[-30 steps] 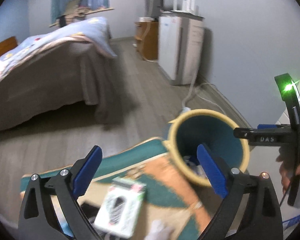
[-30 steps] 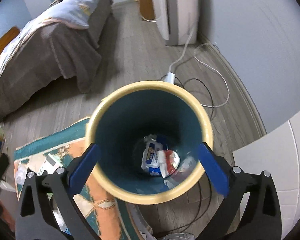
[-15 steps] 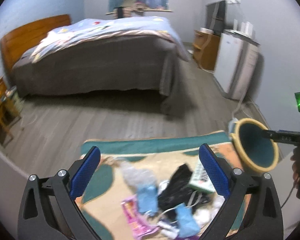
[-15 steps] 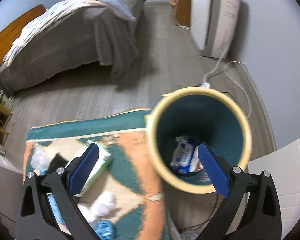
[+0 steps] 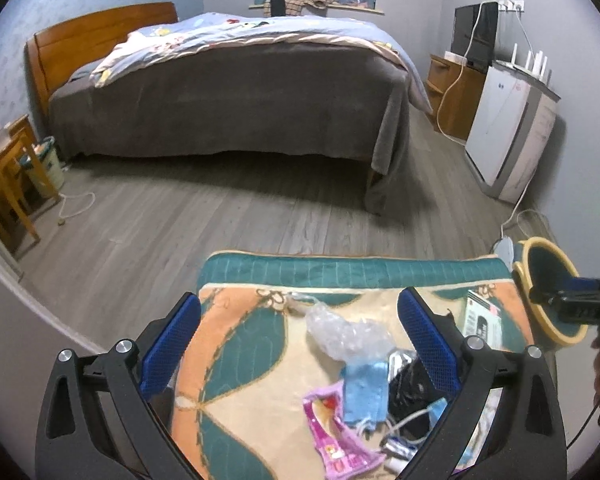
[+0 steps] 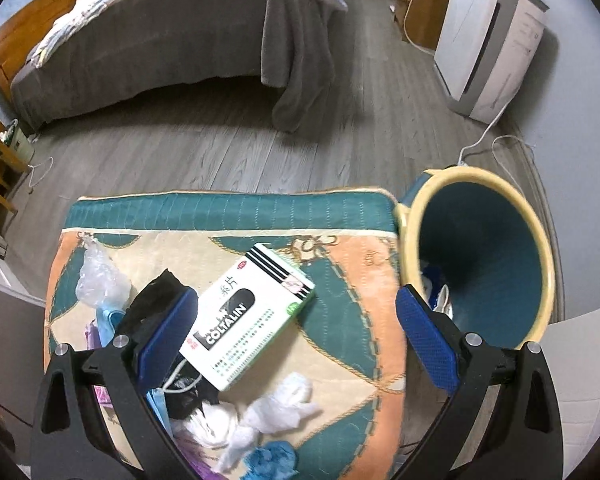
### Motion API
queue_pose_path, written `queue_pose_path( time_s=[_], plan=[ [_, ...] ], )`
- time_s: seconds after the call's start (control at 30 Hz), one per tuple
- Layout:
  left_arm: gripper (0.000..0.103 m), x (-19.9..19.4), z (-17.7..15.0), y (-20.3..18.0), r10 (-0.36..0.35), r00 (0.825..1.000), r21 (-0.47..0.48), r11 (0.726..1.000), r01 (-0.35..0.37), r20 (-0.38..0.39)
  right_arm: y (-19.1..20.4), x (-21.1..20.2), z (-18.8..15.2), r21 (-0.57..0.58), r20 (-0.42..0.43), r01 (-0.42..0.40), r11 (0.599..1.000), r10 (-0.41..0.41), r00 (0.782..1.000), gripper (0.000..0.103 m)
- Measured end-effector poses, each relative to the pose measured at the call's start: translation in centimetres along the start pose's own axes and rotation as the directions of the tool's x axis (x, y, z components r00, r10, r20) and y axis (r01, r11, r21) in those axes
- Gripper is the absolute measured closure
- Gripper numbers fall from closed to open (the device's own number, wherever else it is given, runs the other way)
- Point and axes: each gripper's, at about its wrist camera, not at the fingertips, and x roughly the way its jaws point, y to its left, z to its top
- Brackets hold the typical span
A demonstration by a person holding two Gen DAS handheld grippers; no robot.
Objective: Collect trash
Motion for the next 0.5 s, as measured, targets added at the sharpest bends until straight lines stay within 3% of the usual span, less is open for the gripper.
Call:
queue_pose_path(
  time_s=[0.13,0.5],
  plan=[
    [0.005,1.7,0.1,-0.3,0.019,1.000,0.030,0.999,-0.019,-0.017,0.8,2.0,0.3,0.028,-0.049,-0.017,0.999,0.018,0.999,0.006],
    [0.005,6.6,-0.5,0.6,0.035,0.992,0.004,0.999,-0.035,-0.122,1.7,6.3,0.7,0.086,-0.136,0.008,0.996,0.004,0.991,0.006]
  ],
)
